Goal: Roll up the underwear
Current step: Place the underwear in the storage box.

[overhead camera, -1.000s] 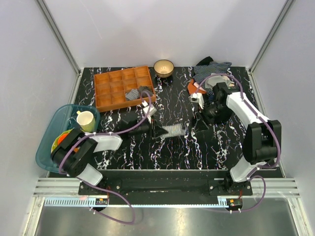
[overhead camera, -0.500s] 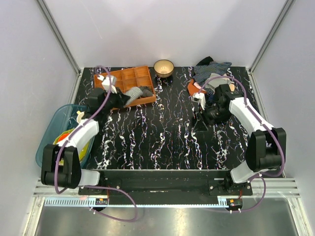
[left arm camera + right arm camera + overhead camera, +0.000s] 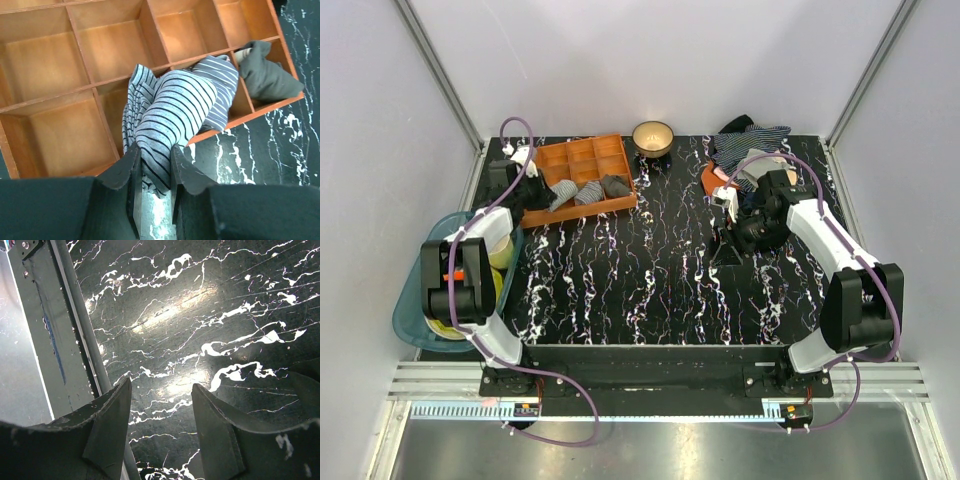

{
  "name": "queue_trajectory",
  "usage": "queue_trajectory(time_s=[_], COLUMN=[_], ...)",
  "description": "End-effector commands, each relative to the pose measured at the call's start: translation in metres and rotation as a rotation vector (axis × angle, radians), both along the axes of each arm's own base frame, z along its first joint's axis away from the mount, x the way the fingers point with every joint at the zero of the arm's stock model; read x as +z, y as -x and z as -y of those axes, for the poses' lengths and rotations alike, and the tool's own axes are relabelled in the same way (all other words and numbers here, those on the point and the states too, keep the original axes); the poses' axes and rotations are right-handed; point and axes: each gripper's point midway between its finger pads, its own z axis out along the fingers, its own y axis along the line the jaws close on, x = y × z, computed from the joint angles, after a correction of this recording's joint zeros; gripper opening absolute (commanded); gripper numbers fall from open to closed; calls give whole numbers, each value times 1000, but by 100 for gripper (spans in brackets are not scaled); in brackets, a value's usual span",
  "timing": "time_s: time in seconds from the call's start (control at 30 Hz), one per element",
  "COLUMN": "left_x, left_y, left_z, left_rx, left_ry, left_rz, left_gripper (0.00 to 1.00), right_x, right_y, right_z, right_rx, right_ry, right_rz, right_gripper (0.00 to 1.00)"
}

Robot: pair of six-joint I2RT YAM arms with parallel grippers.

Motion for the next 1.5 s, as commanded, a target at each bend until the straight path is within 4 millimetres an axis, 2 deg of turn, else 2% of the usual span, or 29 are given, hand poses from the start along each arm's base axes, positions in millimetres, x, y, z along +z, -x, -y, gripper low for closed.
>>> queue_trajectory(time_s=[0.0, 0.27, 0.47, 0.57, 0.73, 0.9, 1.1, 1.13, 1.3, 1.33, 1.47], left_x=[17, 10, -16, -27, -26, -42, -58, -65, -83, -92, -105], left_y=[-23, -34, -35, -37, -45, -45, -39, -31, -22, -15, 0], left_z=[-15, -20, -21, -16, -4, 2, 1, 15, 17, 17, 17], left_rx=[17, 11, 5, -2, -22, -39, -65, -94, -148, -156, -198], left_ry=[-53, -85, -92, -89, -105, -128, -156, -160, -216, -220, -294], left_rz=[50, 29, -43, -74, -92, -164, -265, -312, -386, -430, -508], left_gripper=[0, 0, 0, 0, 0, 0, 0, 0, 0, 0, 0], right_x=[10, 7, 7, 7, 7, 10, 13, 13, 16, 17, 20], right_y=[1, 1, 1, 1, 2, 3, 5, 5, 6, 6, 7], right_z=[-3, -2, -3, -3, -3, -3, -4, -3, -4, -4, -5], right_rx=[1, 1, 2, 4, 7, 10, 17, 18, 23, 22, 27], right_ry=[-37, -33, -34, -36, -35, -38, -44, -44, -51, -52, -59], right_rz=[28, 14, 10, 8, 6, 10, 19, 19, 27, 28, 33], right_gripper=[60, 60, 60, 59, 59, 59, 59, 59, 59, 59, 59])
